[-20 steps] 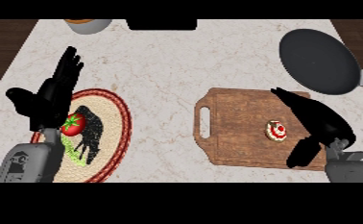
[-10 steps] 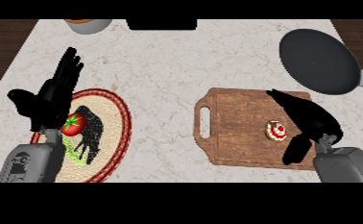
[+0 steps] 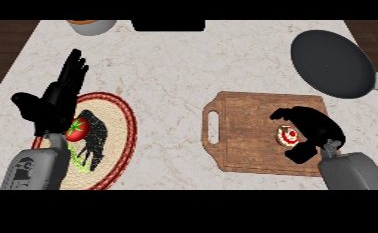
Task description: Pick the cupcake from the cutting board and place it in the pan
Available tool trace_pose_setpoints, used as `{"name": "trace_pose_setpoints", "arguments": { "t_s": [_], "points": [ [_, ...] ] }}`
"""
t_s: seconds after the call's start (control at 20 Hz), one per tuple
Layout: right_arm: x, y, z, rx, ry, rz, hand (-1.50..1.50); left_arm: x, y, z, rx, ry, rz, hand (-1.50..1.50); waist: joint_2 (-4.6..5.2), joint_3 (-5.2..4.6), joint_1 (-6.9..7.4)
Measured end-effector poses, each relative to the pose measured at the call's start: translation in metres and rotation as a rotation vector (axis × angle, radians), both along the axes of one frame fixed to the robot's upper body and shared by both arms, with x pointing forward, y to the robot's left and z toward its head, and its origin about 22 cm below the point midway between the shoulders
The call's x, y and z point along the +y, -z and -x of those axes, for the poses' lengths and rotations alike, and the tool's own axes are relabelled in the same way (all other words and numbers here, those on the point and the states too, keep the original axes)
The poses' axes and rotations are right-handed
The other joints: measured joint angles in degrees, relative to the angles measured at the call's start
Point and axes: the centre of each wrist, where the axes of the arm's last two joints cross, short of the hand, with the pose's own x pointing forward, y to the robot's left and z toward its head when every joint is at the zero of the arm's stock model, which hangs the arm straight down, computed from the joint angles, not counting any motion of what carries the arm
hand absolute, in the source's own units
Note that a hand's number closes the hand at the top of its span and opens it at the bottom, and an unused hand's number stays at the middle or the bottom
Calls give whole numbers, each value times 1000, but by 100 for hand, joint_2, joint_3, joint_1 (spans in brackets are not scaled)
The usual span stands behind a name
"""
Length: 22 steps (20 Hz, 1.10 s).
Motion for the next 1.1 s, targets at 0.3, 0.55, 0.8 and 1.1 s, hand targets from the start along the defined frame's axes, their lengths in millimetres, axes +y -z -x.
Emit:
{"name": "trace_pose_setpoints", "arguments": {
  "t_s": [0.3, 0.55, 0.8, 1.1],
  "points": [
    [9, 7, 7, -28, -74, 5, 150, 0, -4, 0, 7, 1, 2, 0, -3, -2, -4],
    [6, 13, -1, -63, -80, 0, 150, 9, -2, 0, 6, -2, 0, 0, -3, -3, 0],
    [65, 7, -12, -128, 5, -18, 150, 4, 3, 1, 11, 4, -3, 0, -1, -2, 21],
    [125, -24, -26, -359, 124, -12, 150, 3, -3, -2, 12, 10, 3, 0, -3, 0, 43]
  ]
}}
